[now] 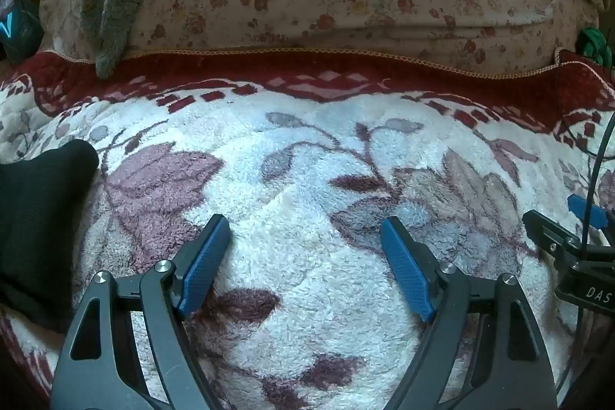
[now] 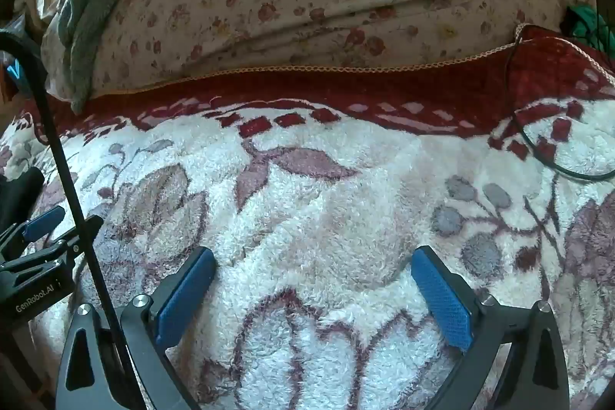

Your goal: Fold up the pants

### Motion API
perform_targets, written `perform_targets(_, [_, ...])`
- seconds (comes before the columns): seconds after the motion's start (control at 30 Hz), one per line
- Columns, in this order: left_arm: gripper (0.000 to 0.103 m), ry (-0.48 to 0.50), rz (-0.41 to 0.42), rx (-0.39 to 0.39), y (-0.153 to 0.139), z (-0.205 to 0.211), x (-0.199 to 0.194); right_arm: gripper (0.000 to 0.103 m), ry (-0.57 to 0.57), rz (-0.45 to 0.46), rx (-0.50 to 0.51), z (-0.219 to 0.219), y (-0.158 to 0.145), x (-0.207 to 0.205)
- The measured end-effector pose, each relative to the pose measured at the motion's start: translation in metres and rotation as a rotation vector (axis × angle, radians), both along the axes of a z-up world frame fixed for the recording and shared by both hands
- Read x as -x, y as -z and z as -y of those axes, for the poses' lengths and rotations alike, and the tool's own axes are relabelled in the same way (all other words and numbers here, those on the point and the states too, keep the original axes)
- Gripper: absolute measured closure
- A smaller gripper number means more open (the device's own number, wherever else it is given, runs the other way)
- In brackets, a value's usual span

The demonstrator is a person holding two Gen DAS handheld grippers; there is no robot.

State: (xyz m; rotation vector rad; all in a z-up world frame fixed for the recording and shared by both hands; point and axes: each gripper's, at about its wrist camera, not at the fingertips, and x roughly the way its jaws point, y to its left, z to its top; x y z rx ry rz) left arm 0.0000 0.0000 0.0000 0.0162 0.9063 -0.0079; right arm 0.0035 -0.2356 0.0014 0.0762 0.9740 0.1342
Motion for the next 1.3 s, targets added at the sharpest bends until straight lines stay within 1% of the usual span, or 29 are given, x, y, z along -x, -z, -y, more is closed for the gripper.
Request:
perform_targets(0.2, [0.021, 0.0, 0.001, -0.003, 0.0, 0.0, 0.0, 0.001, 0.0, 0.001, 0.003, 0.002, -0.002, 0.0])
perform_targets(0.27, [0.021, 0.0, 0.002, -0.02, 0.0, 0.003, 0.0, 0.001, 0.0, 0.001, 0.004, 0.002, -0.003, 0.0])
perform_targets(0.4, [0.021, 0.0, 0.0, 0.007, 0.0, -0.001, 0.0, 0.001, -0.001, 0.0, 0.004, 0.004, -0.004, 0.001])
perform_targets(0.6, [0.021, 0.0, 0.0, 0.001, -0.005, -0.002, 0.004, 0.001, -0.001, 0.0, 0.005, 0.005, -0.007, 0.001])
perform_targets(0.67, [0.021, 0.0, -0.001, 0.002, -0.001, -0.003, 0.001, 0.001, -0.001, 0.0, 0.005, 0.006, -0.007, 0.001])
perform_targets(1.3, [0.021, -0.001, 0.001, 0.005, 0.002, 0.001, 0.003, 0.001, -0.01, -0.009, 0.014, 0.011, -0.011, 0.001])
